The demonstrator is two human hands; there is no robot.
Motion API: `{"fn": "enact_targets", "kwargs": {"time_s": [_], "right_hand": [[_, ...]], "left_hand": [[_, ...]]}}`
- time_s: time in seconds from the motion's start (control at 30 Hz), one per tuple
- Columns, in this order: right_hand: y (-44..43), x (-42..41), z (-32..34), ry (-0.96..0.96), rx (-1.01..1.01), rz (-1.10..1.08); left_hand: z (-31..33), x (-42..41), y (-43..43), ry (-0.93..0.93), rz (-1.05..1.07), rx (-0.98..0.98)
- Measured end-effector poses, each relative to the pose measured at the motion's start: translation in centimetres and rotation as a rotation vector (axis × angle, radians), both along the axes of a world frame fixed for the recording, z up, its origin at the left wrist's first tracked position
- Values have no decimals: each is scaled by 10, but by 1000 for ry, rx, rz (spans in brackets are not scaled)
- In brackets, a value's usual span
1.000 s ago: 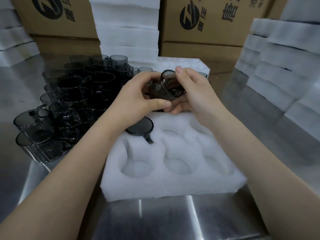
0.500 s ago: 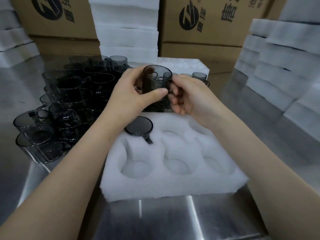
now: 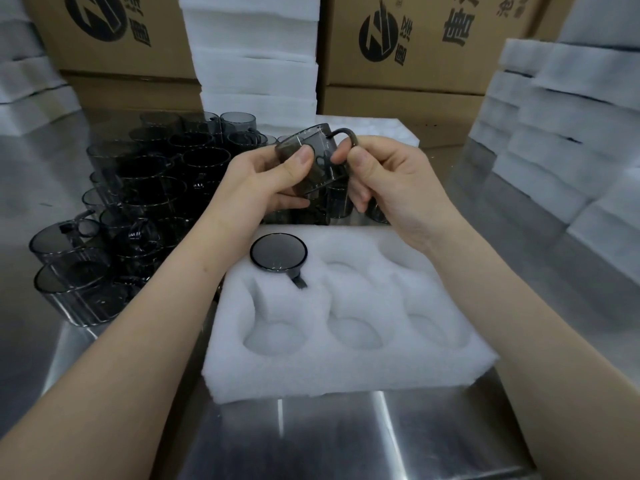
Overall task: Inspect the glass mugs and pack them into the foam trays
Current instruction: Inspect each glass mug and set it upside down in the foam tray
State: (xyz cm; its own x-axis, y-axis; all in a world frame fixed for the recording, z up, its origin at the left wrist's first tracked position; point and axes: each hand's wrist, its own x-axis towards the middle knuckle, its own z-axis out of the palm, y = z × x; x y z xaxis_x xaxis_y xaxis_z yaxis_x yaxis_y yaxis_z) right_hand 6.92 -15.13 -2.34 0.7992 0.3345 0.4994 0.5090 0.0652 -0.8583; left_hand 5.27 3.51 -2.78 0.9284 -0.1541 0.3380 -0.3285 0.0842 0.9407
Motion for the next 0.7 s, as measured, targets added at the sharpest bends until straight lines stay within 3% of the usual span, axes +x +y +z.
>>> {"fn": "enact_targets", "kwargs": {"time_s": [0.37,0.5,0.6,0.7], "right_hand": [[2,0,3,190,-122,-113],[1,-2,7,293,144,20],[-2,-1,6,317,105,43],[1,-3,5,401,39,217]], "left_hand": [[-1,-6,-7,-144,100,189],[-1,-6,-4,-125,64,64],[-1,-9,-3,-153,23,40],[0,-12,-4,-195,-3,49]]}}
